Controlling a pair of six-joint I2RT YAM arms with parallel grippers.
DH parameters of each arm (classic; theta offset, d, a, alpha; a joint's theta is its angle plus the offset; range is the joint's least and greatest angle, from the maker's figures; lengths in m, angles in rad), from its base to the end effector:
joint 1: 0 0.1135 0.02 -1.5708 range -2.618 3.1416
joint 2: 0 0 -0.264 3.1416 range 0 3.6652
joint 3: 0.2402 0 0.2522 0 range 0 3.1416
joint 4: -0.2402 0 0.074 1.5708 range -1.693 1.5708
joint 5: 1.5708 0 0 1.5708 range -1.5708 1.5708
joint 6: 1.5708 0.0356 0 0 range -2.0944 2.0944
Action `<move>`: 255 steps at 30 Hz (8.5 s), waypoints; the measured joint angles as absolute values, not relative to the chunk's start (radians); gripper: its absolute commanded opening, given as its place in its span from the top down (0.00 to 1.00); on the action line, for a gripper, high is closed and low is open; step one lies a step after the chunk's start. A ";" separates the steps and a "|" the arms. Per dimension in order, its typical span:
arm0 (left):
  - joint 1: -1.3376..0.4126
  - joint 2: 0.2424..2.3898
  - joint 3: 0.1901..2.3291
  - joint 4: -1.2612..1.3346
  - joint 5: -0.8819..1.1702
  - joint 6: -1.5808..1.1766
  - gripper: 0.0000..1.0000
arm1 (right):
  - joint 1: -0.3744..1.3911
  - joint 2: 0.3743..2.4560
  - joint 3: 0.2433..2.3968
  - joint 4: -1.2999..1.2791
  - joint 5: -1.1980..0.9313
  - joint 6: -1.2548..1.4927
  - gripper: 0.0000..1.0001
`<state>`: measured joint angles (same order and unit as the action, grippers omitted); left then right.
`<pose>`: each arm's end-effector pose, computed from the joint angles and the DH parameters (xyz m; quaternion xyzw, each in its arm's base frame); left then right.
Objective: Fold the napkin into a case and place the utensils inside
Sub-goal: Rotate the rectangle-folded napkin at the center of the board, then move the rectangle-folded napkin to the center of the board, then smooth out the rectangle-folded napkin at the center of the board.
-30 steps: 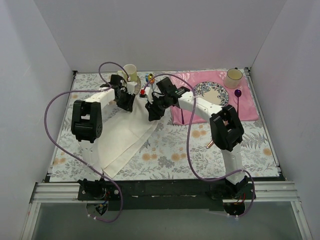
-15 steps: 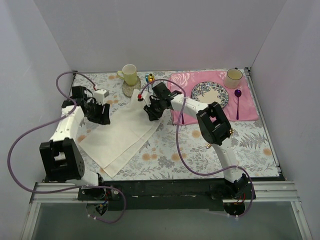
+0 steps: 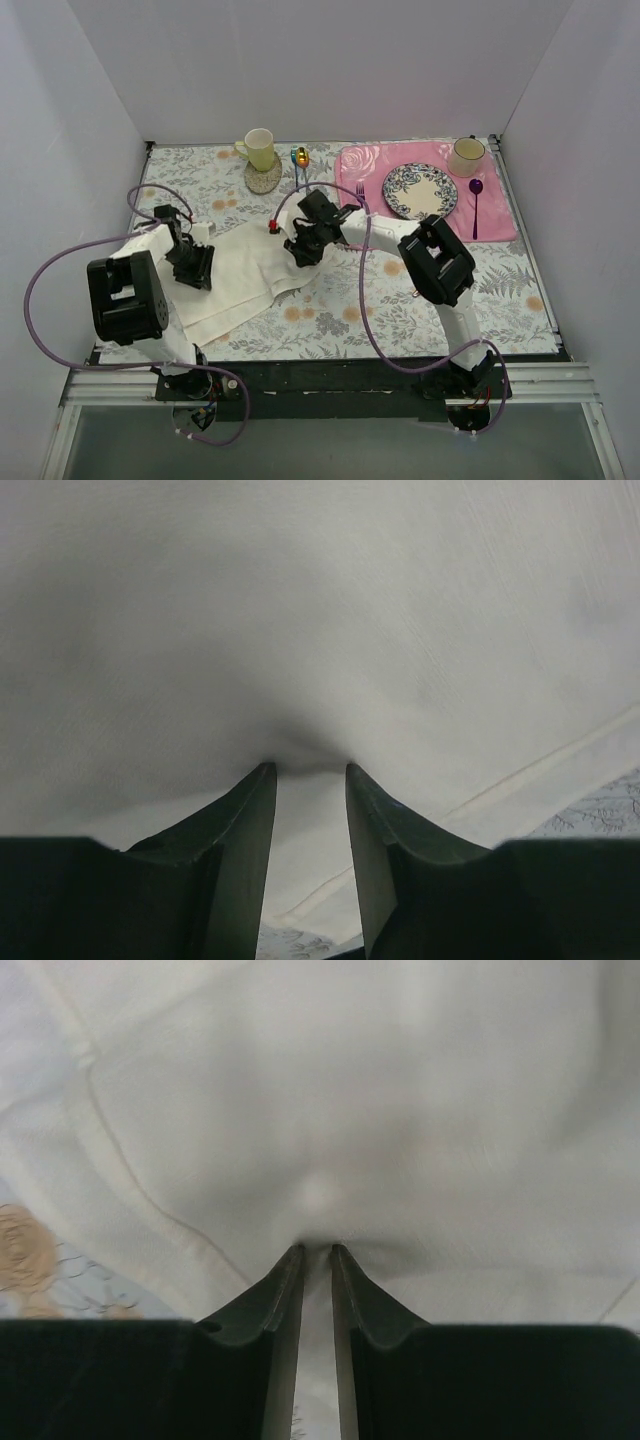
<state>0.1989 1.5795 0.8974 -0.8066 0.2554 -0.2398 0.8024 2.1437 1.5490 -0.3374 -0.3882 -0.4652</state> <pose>0.2558 0.0424 0.1616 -0.2105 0.9684 -0.1281 0.0381 0.3124 0.3425 0.1619 -0.6005 0.7148 0.2322 0.2730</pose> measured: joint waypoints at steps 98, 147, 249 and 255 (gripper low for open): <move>0.752 1.488 0.920 -0.788 0.355 -0.169 0.65 | 0.689 1.909 1.282 -0.608 -0.400 -0.160 0.60; 0.725 1.469 0.947 -0.780 0.387 -0.258 0.61 | 0.661 1.827 1.265 -0.550 -0.403 -0.132 0.39; 0.587 1.462 0.841 -0.636 0.146 -0.225 0.66 | 0.648 1.897 1.264 -0.536 -0.482 -0.082 0.99; 0.582 1.465 0.838 -0.617 0.138 -0.233 0.71 | 0.648 1.897 1.269 -0.537 -0.483 -0.082 0.99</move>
<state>0.5819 1.4654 0.8383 -0.6170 0.1375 -0.2325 0.6479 1.8969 1.2690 -0.5365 -0.4828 -0.0822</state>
